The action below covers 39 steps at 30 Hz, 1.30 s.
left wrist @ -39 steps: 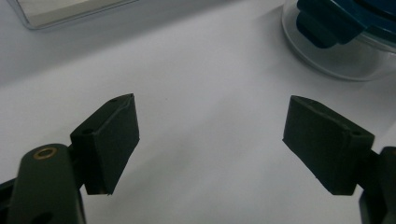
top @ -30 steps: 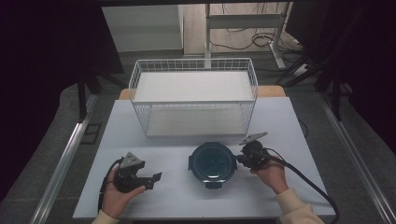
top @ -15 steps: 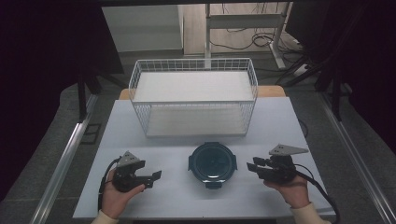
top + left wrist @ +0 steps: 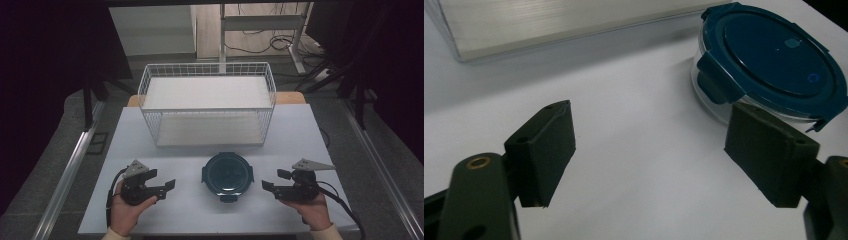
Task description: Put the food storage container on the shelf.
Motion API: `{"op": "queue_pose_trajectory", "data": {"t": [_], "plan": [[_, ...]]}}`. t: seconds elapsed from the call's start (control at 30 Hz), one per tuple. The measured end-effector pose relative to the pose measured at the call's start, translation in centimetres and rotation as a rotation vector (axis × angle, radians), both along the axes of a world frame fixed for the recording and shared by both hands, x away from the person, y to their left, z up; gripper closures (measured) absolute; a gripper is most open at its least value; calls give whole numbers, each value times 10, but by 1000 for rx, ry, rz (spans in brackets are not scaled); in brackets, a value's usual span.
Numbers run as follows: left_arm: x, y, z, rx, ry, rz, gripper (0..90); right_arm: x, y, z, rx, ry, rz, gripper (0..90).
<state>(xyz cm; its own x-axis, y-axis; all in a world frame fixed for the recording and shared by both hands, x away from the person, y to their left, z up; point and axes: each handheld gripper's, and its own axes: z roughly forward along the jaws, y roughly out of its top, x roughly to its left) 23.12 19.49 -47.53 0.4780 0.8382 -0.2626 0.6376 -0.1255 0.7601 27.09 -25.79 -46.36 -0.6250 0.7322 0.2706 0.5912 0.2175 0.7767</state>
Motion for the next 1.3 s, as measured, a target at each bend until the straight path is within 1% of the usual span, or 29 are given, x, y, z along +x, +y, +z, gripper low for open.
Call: {"op": "queue_pose_trajectory", "data": {"t": [0.07, 0.13, 0.2, 0.23, 0.27, 0.33, 0.37, 0.43, 0.5, 0.57, 0.67, 0.73, 0.8, 0.83, 0.9, 0.97, 1.03, 1.1, 1.23, 1.3], "plan": [[1, 0, 0, -11, 8, -4, 195, 0, -1, 2, 20, 0, -1, 189], [4, 0, 1, -24, 15, -10, 187, 1, -2, 5, 24, -3, -5, 184], [5, 1, 2, -26, 17, -15, 180, 0, -3, 9, 12, -33, -31, 184], [5, 0, 2, -27, 14, -15, 179, -1, -3, 13, 0, -57, -39, 184], [5, 0, 3, -27, 15, -17, 178, -2, -3, 16, 4, -70, -38, 185], [6, -1, 6, -34, 11, -19, 175, -4, -2, 22, 13, -77, -30, 185], [6, -2, 7, -38, 9, -22, 175, -4, -1, 23, 8, -77, -22, 184], [7, -5, 9, -47, 10, -27, 175, -5, 2, 23, 9, -63, -7, 183], [8, -8, 10, -65, 22, -39, 171, -4, 6, 21, 15, -25, 3, 174], [10, -11, 11, -81, 32, -48, 166, -4, 11, 19, 8, -12, 15, 168], [14, -16, 13, -104, 45, -59, 155, -3, 20, 20, 30, 12, 40, 163], [17, -20, 15, -117, 52, -68, 151, -2, 28, 21, 36, 28, 52, 156], [20, -25, 17, -125, 60, -81, 147, 0, 40, 23, 14, 33, 58, 146], [22, -28, 17, -127, 63, -86, 146, 1, 45, 23, 18, 39, 64, 140], [26, -34, 17, -131, 73, -96, 146, 5, 55, 22, 35, 67, 73, 132], [30, -39, 17, -138, 87, -106, 142, 12, 63, 20, 32, 87, 70, 129], [34, -43, 15, -147, 105, -110, 137, 20, 67, 17, 52, 109, 67, 129], [38, -46, 13, -157, 122, -113, 131, 26, 69, 15, 49, 122, 49, 129], [44, -51, 9, -177, 146, -116, 125, 31, 66, 9, 34, 136, 26, 127], [46, -55, 6, -178, 158, -123, 124, 34, 61, 5, 44, 148, 14, 126]]}}
